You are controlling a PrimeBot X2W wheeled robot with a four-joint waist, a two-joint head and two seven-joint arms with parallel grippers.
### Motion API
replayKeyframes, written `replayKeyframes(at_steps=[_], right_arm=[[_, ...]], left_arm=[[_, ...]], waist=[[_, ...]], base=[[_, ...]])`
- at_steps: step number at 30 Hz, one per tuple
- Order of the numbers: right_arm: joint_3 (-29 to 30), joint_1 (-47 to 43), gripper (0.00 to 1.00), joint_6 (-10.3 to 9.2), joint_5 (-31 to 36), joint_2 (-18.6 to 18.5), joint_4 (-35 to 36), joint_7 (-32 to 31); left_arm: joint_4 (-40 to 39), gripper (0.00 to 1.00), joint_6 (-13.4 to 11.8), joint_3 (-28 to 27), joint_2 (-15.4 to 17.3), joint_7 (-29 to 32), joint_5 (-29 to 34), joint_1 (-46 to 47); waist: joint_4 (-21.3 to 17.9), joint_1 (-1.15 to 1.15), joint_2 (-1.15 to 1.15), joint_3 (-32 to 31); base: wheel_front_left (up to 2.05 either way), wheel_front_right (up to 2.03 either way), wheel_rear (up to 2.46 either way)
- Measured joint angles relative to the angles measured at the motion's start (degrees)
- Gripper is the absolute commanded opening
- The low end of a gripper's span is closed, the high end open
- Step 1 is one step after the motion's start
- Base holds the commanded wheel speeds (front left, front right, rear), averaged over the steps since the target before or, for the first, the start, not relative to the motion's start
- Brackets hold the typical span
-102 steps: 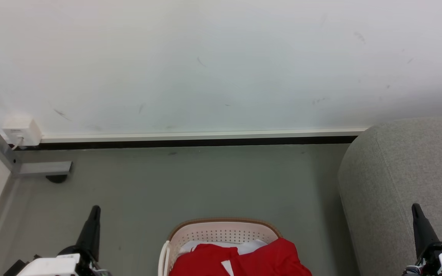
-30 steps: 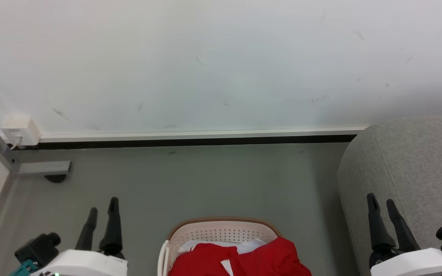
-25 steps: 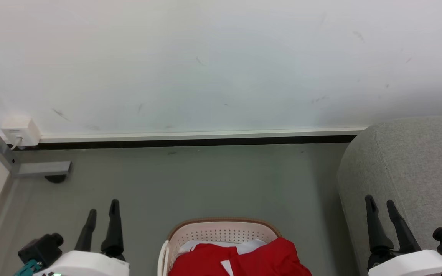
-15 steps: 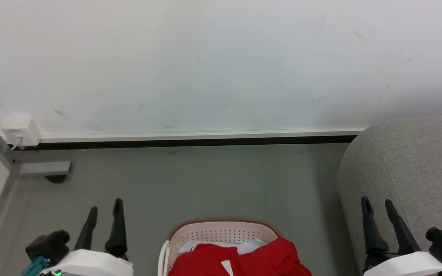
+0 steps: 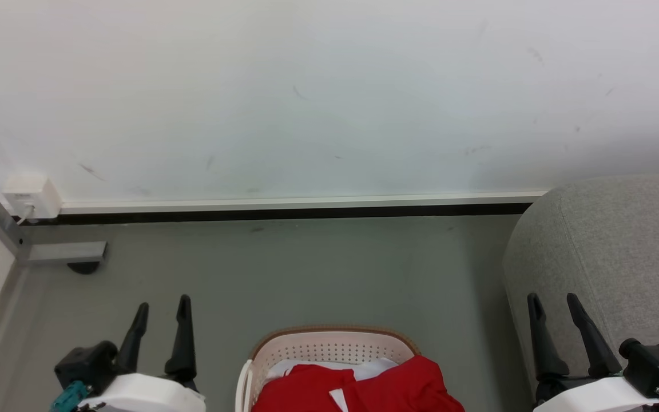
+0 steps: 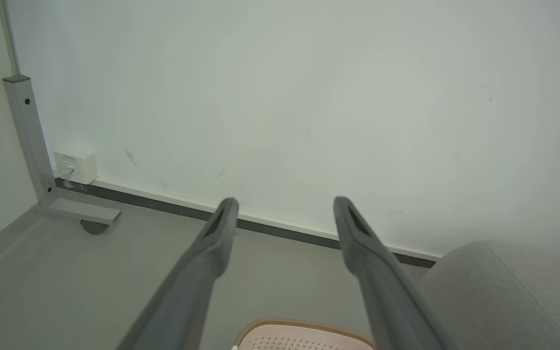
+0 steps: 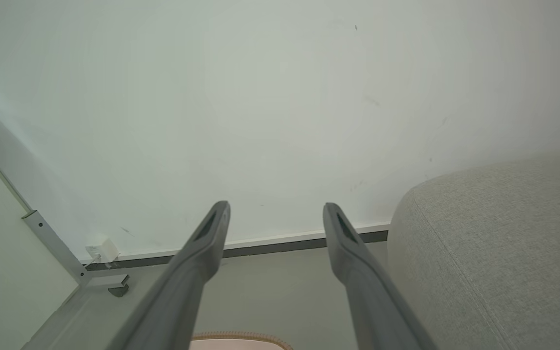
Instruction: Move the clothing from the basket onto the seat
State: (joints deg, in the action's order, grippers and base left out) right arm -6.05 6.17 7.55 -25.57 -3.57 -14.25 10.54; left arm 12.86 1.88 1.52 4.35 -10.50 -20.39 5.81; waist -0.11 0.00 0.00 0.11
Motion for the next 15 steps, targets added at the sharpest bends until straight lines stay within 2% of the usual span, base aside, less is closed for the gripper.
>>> replayKeyframes(at_steps=[15], right_arm=[[-0.88,0.44,1.00,0.00,5.67,0.21,0.54,1.82]], left_arm=[[-0.03,1.00,-0.01,0.24,0.00,-1.71,7.48,0.25]], waist=[[-0.27,0.00,0.00,-0.06]], base=[[0.00,0.00,0.00]])
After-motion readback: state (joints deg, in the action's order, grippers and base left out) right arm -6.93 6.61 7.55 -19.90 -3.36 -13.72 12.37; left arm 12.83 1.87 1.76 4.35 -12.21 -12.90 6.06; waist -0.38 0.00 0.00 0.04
